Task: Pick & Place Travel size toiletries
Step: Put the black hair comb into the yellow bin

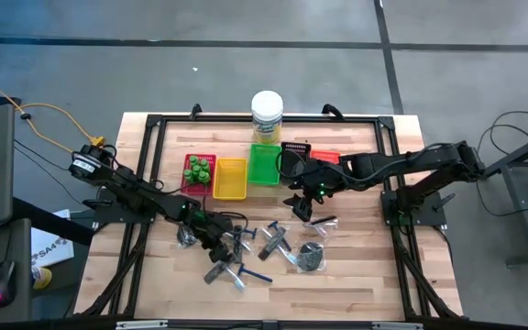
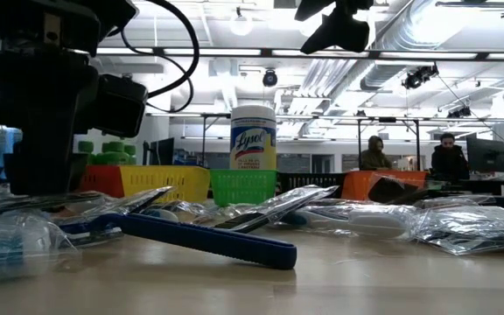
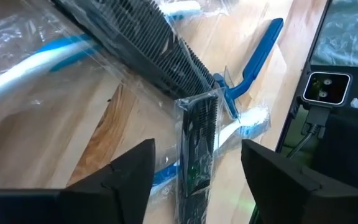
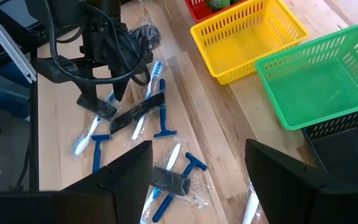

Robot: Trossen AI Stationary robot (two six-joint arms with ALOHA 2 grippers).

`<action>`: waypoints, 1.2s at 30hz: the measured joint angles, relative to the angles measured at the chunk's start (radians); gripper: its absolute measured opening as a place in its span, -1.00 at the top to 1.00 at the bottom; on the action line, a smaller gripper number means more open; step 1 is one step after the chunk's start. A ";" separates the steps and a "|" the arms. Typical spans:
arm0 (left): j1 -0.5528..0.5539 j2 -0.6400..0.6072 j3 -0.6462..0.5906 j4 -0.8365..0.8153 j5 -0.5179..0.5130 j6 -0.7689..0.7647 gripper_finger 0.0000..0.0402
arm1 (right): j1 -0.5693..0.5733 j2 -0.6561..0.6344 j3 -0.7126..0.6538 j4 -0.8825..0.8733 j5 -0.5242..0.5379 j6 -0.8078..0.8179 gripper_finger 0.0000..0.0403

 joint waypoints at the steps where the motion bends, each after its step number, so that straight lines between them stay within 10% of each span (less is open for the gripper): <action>1: 0.000 0.000 0.000 0.003 0.000 0.001 -0.17 | 0.000 0.000 0.000 0.000 0.000 0.000 -0.21; 19: 0.000 0.100 0.001 0.140 0.043 -0.040 -0.14 | 0.000 0.000 0.000 0.000 0.019 0.019 -0.21; 36: 0.000 0.101 0.000 0.143 0.119 -0.039 0.94 | 0.000 0.000 0.000 0.001 0.026 0.020 -0.21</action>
